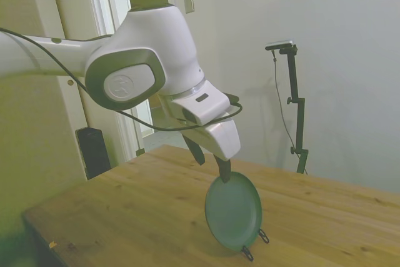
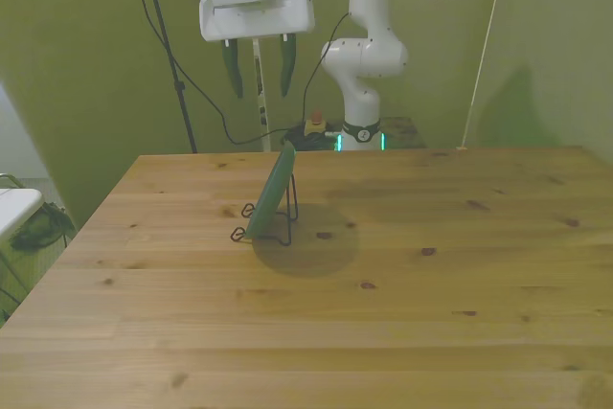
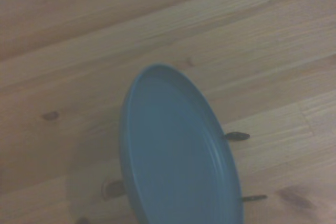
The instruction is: Unload the plate
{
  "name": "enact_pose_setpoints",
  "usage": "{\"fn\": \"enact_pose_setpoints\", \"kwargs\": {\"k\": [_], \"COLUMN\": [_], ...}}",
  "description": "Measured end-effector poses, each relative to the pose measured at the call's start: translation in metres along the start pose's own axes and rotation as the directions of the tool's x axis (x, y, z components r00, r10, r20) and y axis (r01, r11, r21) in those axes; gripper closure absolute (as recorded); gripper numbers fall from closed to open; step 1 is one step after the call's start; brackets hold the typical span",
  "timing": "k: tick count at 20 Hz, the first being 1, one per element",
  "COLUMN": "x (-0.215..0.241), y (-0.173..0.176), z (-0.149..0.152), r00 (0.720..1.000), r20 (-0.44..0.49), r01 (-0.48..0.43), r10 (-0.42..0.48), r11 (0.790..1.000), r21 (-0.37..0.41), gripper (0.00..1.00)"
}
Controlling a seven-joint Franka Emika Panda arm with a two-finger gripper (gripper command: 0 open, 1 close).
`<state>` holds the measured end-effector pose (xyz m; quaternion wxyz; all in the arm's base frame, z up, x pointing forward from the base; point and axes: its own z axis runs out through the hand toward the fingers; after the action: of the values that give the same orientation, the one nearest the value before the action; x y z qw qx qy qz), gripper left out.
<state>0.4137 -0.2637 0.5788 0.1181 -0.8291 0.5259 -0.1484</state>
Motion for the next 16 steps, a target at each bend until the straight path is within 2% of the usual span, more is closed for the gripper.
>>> {"fn": "enact_pose_setpoints", "kwargs": {"k": [7, 11, 16], "x": [0.051, 0.063, 0.055], "y": [0.015, 0.001, -0.020], "z": [0.002, 0.022, 0.055], "r00": [0.988, 0.972, 0.947], "r20": [0.150, 0.217, 0.293], "r01": [0.027, 0.068, 0.102], "r10": [-0.042, -0.094, -0.134], "r11": [0.995, 0.990, 0.987], "r21": [0.100, 0.128, 0.122], "gripper": [0.00, 0.00, 0.00]}}
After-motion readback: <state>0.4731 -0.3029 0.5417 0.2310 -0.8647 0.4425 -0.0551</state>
